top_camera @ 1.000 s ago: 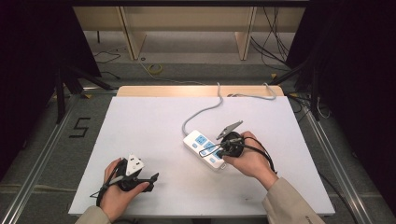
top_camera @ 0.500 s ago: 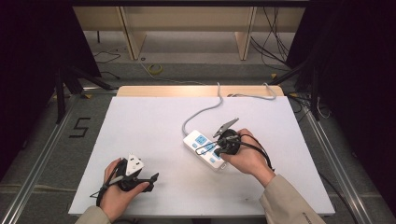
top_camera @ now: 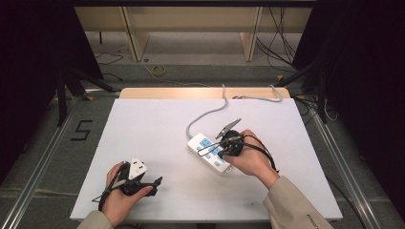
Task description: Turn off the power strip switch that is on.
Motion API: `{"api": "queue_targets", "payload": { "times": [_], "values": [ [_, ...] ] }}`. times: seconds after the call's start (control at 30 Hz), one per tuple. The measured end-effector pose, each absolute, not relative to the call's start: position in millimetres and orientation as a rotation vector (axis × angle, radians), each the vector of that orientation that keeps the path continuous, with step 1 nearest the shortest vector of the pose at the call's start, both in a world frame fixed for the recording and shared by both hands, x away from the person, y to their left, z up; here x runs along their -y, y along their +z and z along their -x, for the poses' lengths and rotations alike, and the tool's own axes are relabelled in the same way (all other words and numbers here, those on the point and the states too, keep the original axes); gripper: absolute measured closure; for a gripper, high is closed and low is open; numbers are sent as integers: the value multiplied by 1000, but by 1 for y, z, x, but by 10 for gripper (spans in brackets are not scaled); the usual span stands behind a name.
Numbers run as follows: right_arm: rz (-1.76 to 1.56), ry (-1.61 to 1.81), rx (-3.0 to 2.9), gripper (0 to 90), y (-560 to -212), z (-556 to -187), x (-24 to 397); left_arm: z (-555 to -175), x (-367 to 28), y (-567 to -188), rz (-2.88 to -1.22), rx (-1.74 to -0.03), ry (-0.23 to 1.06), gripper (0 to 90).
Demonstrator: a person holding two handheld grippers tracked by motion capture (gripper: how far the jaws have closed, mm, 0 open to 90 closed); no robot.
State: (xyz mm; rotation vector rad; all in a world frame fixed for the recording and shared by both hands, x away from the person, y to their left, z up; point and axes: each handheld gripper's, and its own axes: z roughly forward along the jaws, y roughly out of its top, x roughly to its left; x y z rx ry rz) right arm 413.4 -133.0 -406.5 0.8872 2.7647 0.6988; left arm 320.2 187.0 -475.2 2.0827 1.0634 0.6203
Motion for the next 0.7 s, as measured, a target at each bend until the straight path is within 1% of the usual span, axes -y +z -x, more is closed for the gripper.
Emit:
{"api": "queue_targets", "payload": {
  "times": [0.7],
  "values": [
    [-914,617,-2815,900,-414,-419,122,-320,-187,-475,-2086,-1059,622,158]
  ]
}}
